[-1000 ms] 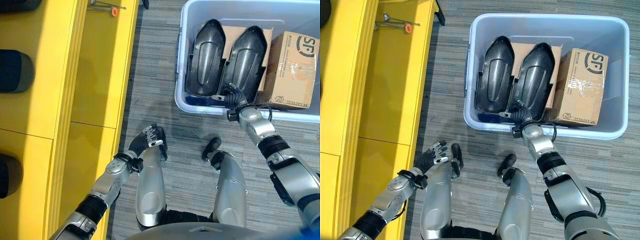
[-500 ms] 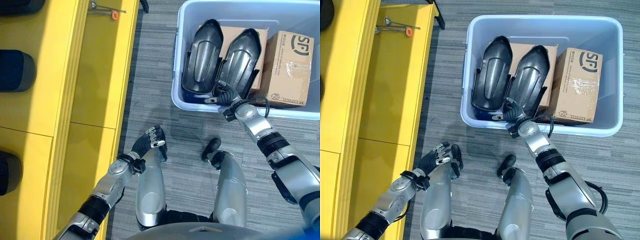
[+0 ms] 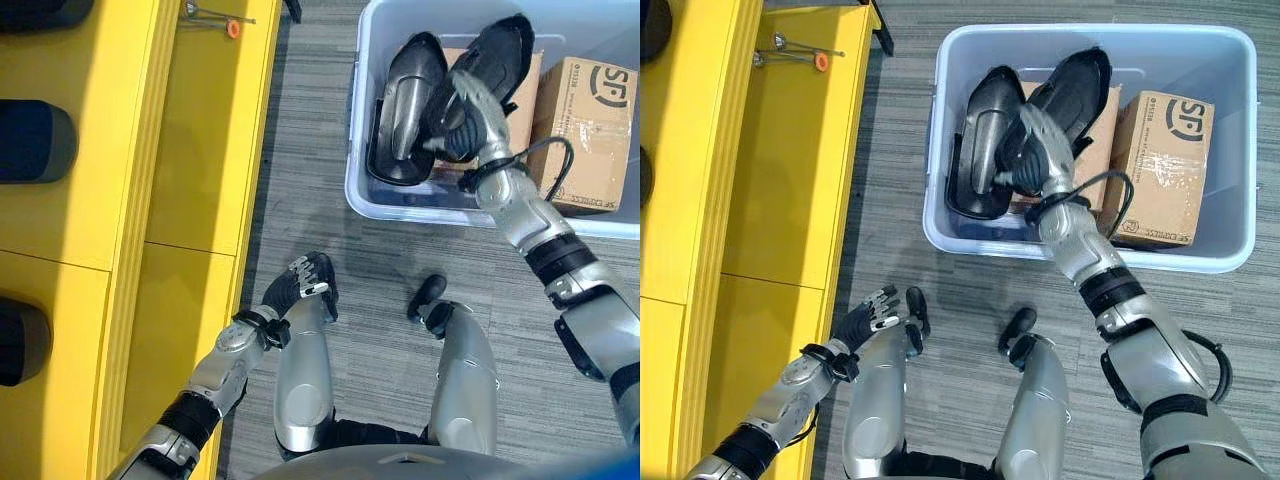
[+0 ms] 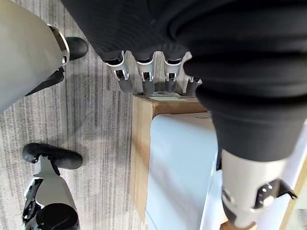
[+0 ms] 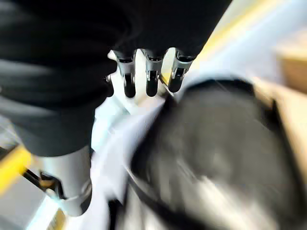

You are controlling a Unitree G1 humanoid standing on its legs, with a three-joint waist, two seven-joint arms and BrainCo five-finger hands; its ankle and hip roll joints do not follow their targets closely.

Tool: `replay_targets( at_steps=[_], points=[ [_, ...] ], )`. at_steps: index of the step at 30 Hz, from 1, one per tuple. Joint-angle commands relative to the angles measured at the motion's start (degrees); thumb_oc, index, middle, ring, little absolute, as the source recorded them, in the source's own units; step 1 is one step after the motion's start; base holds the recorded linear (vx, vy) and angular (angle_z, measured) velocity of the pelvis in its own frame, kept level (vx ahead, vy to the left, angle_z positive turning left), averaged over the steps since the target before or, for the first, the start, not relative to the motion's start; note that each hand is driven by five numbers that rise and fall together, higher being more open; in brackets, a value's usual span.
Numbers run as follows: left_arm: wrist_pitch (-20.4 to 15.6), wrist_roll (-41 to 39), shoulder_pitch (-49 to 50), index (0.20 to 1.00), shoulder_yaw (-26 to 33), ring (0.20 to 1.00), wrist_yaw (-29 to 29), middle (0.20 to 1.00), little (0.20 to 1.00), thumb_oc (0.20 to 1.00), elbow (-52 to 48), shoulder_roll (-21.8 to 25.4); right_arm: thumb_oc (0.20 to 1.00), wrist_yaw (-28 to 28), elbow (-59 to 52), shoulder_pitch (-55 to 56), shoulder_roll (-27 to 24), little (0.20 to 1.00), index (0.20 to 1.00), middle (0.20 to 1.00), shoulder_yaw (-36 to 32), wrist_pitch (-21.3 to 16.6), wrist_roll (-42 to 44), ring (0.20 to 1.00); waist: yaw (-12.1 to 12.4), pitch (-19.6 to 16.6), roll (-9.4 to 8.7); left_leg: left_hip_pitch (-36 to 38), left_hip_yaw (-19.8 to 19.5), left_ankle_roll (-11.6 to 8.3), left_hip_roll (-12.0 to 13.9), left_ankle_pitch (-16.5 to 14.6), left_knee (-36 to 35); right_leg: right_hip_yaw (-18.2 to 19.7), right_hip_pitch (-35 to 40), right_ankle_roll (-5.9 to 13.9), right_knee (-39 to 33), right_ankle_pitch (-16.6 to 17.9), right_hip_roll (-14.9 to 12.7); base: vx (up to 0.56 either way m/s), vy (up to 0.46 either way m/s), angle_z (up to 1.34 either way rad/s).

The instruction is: Move parts from the plastic box to the shelf.

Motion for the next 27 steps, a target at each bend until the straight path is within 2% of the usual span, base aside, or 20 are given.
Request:
replay_targets(
  at_steps=[1, 6, 9, 11, 12, 15, 19, 25, 27],
  points=[
    [-2.58, -1.37, 1.31, 1.0, -4.86, 1.0, -0.24, 1.0, 1.0, 1.0, -3.24, 1.27, 1.0, -7.82, -5.53, -2.6, -1.6, 1.0, 1.0, 1.0, -1.83, -6.91, -7.22, 1.0, 0.6, -2.24, 1.79, 2.0, -0.84, -2.2, 3.75, 0.46, -2.96, 0.21, 0.47, 9.01, -1.86, 3.25, -5.66, 0.0, 0.031, -0.02],
    [-2.9, -1.15, 1.24, 1.0, -5.11, 1.0, -0.7, 1.0, 1.0, 1.0, -2.62, 1.2, 1.0, -6.36, -7.62, -2.73, -2.16, 1.0, 1.0, 1.0, -1.2, -8.38, -10.61, 1.0, 0.51, -2.24, 1.77, 3.04, -0.78, -2.16, 3.52, 0.18, -2.97, 0.3, 1.64, 9.18, -2.54, 3.32, -5.71, 0.0, 0.004, -0.01],
    [-3.62, -1.04, 1.31, 1.0, -4.95, 1.0, -1.23, 1.0, 1.0, 1.0, -1.9, 1.14, 1.0, -6.18, -8.75, -3.04, -2.84, 1.0, 1.0, 1.0, 0.15, -8.26, -8.75, 1.0, 0.47, -2.24, 1.71, 3.69, -0.7, -2.12, 3.55, 0.03, -2.9, 0.44, 2.2, 9.18, -2.76, 3.39, -5.85, 0.01, -0.001, -0.04],
    [-3.86, -0.64, 1.59, 1.0, -4.77, 1.0, -1.37, 1.0, 1.0, 1.0, -1.82, 1.16, 1.0, -6.99, -9.58, -2.53, -2.98, 1.0, 1.0, 1.0, 0.14, -8.67, -5.8, 1.0, 0.33, -2.24, 1.59, 4.26, -0.58, -2.08, 3.53, -0.04, -3.04, 0.49, 2.66, 9.17, -2.94, 3.39, -5.85, 0.01, 0.003, -0.07],
    [-3.64, -0.49, 1.77, 1.0, -4.52, 1.0, -1.27, 1.0, 1.0, 1.0, -1.98, 1.16, 1.0, -8.76, -11.74, -0.11, -2.62, 1.0, 1.0, 1.0, -1.59, -8.22, -1.66, 1.0, -0.15, -2.24, 1.39, 4.95, -0.28, -2.03, 3.49, -0.14, -3.22, 0.58, 3.26, 9.21, -3.34, 3.47, -5.74, 0.02, 0.01, -0.06],
    [-3.35, -0.27, 1.76, 1.0, -4.4, 1.0, -0.76, 1.0, 1.0, 1.0, -2.02, 0.76, 1.0, -11.87, -13.49, 2.6, -1.42, 1.0, 1.0, 1.0, -3.89, -5.91, 1.9, 1.0, -0.74, -2.24, 1.24, 5.34, 0.05, -1.94, 3.54, -0.29, -3.22, 0.92, 3.46, 9.2, -3.52, 3.5, -5.66, 0.01, 0.012, -0.03],
    [-2.77, 0.08, 1.3, 1.0, -4.16, 1.0, 0.93, 1.0, 1.0, 1.0, -2.4, -0.27, 1.0, -15.16, -14.29, 7.75, 2.25, 1.0, 1.0, 1.0, -9.36, -3.23, 14.49, 1.0, -2.11, -2.24, 1.13, 5.94, 0.85, -1.65, 3.63, -0.72, -3.42, 1.7, 3.59, 9.12, -4.19, 3.56, -5.24, 0.0, 0.0, 0.0],
    [-1.97, -0.24, 0.37, 1.0, -4.45, 1.0, 2.67, 1.0, 1.0, 1.0, -2.49, -1.18, 1.0, -16.02, -12.49, 9.32, 4.82, 1.0, 1.0, 1.0, -12.84, -2.81, 17.44, 1.0, -2.78, -2.24, 1.2, 6.3, 1.49, -1.48, 3.69, -0.82, -3.69, 2.03, 3.83, 9.0, -4.53, 3.57, -4.98, 0.01, 0.022, -0.11],
    [-1.25, -0.01, 0.11, 1.0, -4.68, 1.0, 3.25, 1.0, 1.0, 1.0, -2.58, -1.47, 1.0, -17.9, -11.81, 9.35, 5.03, 1.0, 1.0, 1.0, -14.54, -2.93, 19.54, 1.0, -2.87, -2.24, 1.17, 6.58, 1.6, -1.51, 3.65, -0.78, -3.9, 2.01, 4.13, 8.98, -4.58, 3.51, -4.9, 0.01, 0.005, -0.02]
  ],
)
